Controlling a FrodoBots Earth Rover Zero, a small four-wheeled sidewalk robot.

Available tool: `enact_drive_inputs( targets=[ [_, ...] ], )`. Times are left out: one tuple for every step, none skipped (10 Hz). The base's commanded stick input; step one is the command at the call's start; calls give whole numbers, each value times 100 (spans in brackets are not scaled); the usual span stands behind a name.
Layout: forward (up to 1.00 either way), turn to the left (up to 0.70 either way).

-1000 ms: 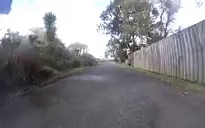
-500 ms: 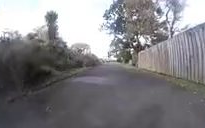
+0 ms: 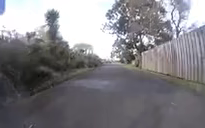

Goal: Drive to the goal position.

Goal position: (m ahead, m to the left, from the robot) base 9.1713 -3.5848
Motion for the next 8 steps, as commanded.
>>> enact_drive_inputs(
  targets=[
    [85,0],
    [85,0],
    [85,0],
    [85,-34],
    [85,-34],
    [85,-34],
    [85,-34],
    [85,-34]
  ],
)
